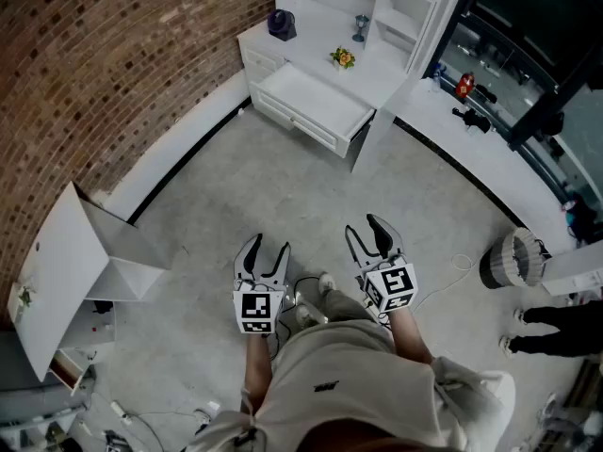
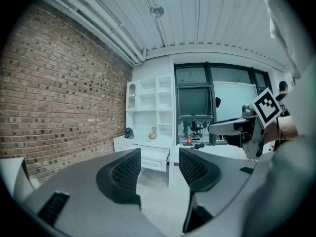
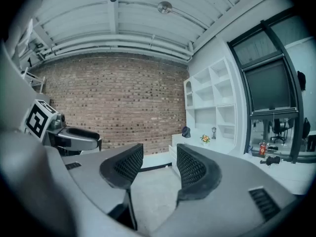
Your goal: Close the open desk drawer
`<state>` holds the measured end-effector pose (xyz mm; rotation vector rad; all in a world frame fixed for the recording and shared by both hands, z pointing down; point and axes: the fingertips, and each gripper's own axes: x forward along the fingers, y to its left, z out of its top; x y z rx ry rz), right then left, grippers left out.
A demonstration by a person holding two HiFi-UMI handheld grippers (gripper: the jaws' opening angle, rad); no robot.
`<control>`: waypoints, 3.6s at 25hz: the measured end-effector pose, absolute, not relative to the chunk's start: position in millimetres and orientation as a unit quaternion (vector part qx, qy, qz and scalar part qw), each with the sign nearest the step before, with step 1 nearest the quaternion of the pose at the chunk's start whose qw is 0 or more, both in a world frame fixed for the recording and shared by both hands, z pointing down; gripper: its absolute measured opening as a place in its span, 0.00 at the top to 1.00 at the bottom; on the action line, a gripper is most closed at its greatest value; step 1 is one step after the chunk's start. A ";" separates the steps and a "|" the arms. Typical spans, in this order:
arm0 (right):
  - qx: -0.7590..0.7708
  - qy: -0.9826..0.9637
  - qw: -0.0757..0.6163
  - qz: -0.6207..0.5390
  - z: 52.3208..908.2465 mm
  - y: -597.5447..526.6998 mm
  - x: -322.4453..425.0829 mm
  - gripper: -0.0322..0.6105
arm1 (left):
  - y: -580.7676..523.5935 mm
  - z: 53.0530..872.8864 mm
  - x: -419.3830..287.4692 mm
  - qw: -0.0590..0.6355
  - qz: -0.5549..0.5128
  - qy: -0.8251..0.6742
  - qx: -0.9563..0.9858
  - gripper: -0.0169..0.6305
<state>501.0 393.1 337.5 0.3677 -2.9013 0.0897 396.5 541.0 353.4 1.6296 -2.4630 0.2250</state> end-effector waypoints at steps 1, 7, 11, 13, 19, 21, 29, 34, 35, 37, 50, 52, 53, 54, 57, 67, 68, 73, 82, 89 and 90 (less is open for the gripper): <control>0.126 -0.986 0.106 0.033 336.2 395.0 499.1 0.64 | 542.0 353.4 396.1 0.089 0.075 -0.828 0.549 0.59; 0.128 -0.986 0.101 0.038 342.6 395.8 484.8 0.64 | 541.7 356.6 383.0 0.091 0.072 -0.828 0.549 0.59; 0.123 -0.986 0.106 0.043 351.3 387.2 466.0 0.64 | 531.5 362.4 368.5 0.096 0.073 -0.828 0.547 0.60; 0.118 -0.986 0.107 0.045 356.0 379.6 452.1 0.64 | 524.0 365.4 357.1 0.097 0.074 -0.830 0.544 0.61; 0.096 -0.988 0.112 0.050 364.6 343.8 401.7 0.64 | 488.5 371.9 311.1 0.104 0.082 -0.840 0.526 0.62; 0.090 -0.988 0.112 0.052 365.6 328.3 386.1 0.64 | 472.4 370.2 296.3 0.102 0.082 -0.842 0.523 0.63; 0.074 -0.989 0.107 0.070 364.1 250.5 343.9 0.64 | 402.8 359.8 254.8 0.106 0.084 -0.856 0.499 0.64; 0.061 -0.990 0.101 0.080 359.5 219.4 318.8 0.64 | 376.3 349.6 234.3 0.099 0.095 -0.867 0.479 0.65; 0.060 -0.990 0.099 0.080 361.1 214.4 315.6 0.64 | 373.1 348.4 230.6 0.098 0.098 -0.868 0.477 0.66; 0.057 -0.990 0.098 0.082 362.6 207.5 309.8 0.64 | 367.4 349.2 224.5 0.100 0.101 -0.869 0.473 0.66; 0.068 -0.987 0.113 0.088 378.1 178.0 261.9 0.64 | 333.9 368.3 172.5 0.109 0.101 -0.865 0.479 0.69; 0.074 -0.987 0.116 0.084 380.9 173.5 251.3 0.64 | 328.8 369.4 158.8 0.106 0.098 -0.863 0.484 0.69; 0.078 -0.987 0.118 0.081 381.7 171.4 244.6 0.64 | 326.6 370.0 150.8 0.104 0.096 -0.862 0.487 0.69; 0.083 -0.986 0.119 0.078 382.2 169.6 237.1 0.64 | 324.8 370.5 141.9 0.103 0.094 -0.861 0.490 0.69; 0.096 -0.985 0.123 0.073 382.0 167.7 213.2 0.64 | 322.3 371.5 112.8 0.101 0.083 -0.858 0.497 0.69; 0.135 -0.980 0.135 0.058 384.0 181.0 131.7 0.64 | 330.3 374.0 11.4 0.097 0.064 -0.844 0.523 0.70; 0.139 -0.979 0.138 0.057 385.4 181.8 127.0 0.64 | 329.9 374.5 4.6 0.097 0.061 -0.842 0.527 0.70; 0.153 -0.975 0.150 0.056 392.3 184.0 108.6 0.64 | 329.3 384.6 -19.6 0.107 0.052 -0.836 0.536 0.70; 0.152 -0.974 0.158 0.056 399.7 172.2 77.1 0.64 | 315.1 390.0 -52.6 0.108 0.047 -0.836 0.536 0.70; 0.124 -0.978 0.150 0.076 410.6 148.4 32.0 0.64 | 296.3 399.4 -82.3 0.114 0.061 -0.846 0.517 0.70; 0.119 -0.979 0.147 0.079 410.3 143.4 24.2 0.64 | 291.6 398.4 -87.9 0.113 0.063 -0.848 0.514 0.70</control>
